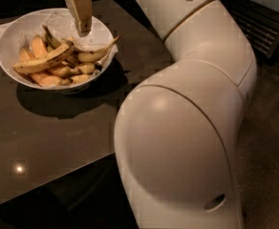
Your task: Pick banana from white bowl
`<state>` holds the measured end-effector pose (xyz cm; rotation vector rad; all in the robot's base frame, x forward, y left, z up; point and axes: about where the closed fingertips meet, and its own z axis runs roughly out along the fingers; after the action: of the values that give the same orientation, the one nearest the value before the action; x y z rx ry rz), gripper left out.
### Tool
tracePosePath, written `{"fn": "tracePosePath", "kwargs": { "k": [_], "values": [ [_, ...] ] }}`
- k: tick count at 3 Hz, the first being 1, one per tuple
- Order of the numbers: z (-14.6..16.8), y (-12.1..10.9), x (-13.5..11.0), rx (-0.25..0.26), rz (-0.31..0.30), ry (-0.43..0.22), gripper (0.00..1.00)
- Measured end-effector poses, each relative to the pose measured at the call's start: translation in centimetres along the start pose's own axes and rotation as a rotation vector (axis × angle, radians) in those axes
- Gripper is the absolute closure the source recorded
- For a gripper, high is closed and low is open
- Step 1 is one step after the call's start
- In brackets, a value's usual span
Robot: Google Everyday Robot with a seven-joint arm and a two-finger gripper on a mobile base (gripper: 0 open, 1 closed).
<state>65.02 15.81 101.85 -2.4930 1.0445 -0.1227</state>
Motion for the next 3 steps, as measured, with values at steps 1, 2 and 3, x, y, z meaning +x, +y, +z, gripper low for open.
{"fn": "tracePosePath", "kwargs": {
  "k": [1, 2, 3],
  "values": [
    [1.5, 0.4, -0.1, -0.027, 0.013, -0.036, 0.24],
    [2.6, 1.2, -0.2, -0.056, 0.034, -0.068, 0.27],
    [3.4, 1.8, -0.4, -0.081, 0.059, -0.093, 0.3]
  ]
}}
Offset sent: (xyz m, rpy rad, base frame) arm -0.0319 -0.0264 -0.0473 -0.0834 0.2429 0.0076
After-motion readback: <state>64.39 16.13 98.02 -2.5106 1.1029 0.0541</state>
